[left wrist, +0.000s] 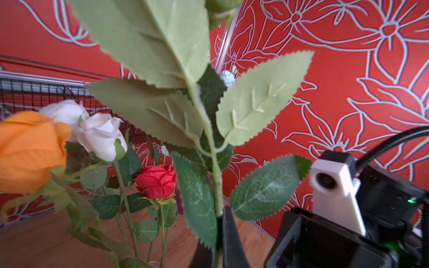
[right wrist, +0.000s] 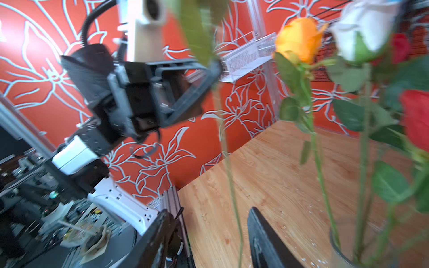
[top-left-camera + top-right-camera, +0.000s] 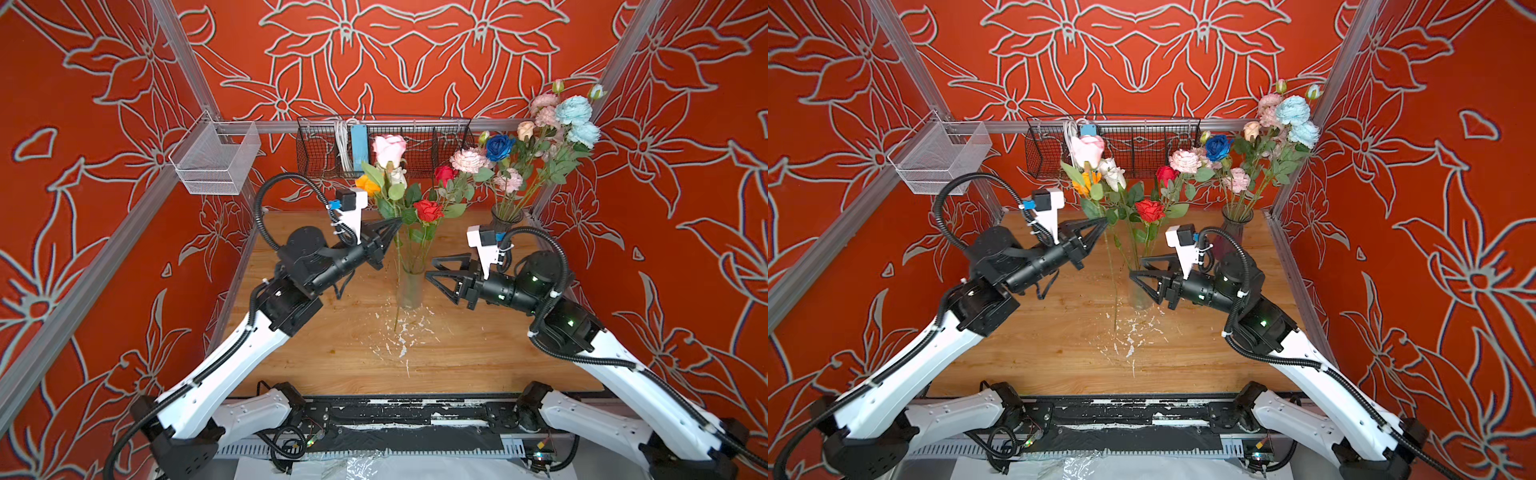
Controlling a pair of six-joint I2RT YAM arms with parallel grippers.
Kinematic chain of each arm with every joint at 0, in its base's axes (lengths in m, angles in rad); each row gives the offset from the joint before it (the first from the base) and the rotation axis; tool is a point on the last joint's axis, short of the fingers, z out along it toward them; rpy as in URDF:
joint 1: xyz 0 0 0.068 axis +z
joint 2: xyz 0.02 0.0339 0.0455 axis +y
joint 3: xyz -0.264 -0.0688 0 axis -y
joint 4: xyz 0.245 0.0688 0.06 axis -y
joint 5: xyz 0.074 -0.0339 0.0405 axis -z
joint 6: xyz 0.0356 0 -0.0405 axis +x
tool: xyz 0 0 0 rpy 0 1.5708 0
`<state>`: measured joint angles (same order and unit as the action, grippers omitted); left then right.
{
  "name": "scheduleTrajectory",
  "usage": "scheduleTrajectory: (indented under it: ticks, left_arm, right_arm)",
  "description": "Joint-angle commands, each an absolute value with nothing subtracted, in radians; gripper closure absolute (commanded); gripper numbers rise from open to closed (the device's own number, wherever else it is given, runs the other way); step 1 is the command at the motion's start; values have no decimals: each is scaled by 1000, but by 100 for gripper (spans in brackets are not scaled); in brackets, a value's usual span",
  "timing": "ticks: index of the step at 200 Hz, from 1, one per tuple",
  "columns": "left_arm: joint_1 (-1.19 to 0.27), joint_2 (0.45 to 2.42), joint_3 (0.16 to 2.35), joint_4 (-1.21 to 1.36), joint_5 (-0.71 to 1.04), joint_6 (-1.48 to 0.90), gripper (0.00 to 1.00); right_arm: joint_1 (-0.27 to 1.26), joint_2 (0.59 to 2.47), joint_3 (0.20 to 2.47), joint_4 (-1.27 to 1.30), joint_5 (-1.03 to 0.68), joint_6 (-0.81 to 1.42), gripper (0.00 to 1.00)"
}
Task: Arrange the flowers into the vase
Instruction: 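Close the right gripper on the pink rose stem while the left holds it, then raise the pink rose with the right gripper while the left opens and withdraws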
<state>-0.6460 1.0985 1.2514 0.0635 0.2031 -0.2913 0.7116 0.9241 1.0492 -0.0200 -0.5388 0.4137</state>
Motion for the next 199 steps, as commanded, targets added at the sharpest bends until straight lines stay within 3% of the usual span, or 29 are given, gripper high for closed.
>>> scheduleTrajectory:
  ticks: [1, 57, 75, 95, 108, 132, 152, 161, 172, 186, 192, 199]
  left_arm:
    - [-670, 1113, 1291, 146, 197, -293, 100]
    - [-690, 1115, 1301, 141, 196, -299, 100]
    - [-690, 1110, 1293, 142, 195, -302, 100]
    - [-690, 1099, 1274, 153, 193, -312, 100]
    - [-690, 1092, 1262, 163, 198, -316, 100]
    - [-690, 1092, 1256, 163, 196, -319, 100]
    - [-690, 1089, 1253, 164, 194, -317, 100]
    - [-690, 1081, 1248, 163, 188, -311, 79]
    - [-690, 1058, 1234, 158, 177, -289, 67]
    - [-690, 1004, 1203, 146, 114, -277, 26]
    - [-690, 965, 1186, 134, 89, -265, 17]
    - [-690, 916, 1161, 114, 55, -250, 15]
  right_arm:
    - [748, 965, 1106, -43, -551, 328, 45]
    - [758, 1089, 1174, -62, -379, 263, 47]
    - [758, 1124, 1196, -50, -379, 270, 56]
    - [758, 1148, 1215, -45, -382, 272, 75]
    - [758, 1157, 1219, -32, -392, 278, 78]
    - [757, 1179, 1243, -40, -396, 283, 93]
    - [758, 1183, 1250, -41, -397, 286, 100]
    - [757, 1180, 1255, -52, -390, 281, 100]
    - [757, 1171, 1255, -59, -363, 276, 100]
    - [757, 1158, 1264, -76, -317, 255, 100]
    - [757, 1152, 1273, -96, -290, 238, 100]
    - [757, 1145, 1282, -113, -250, 220, 100]
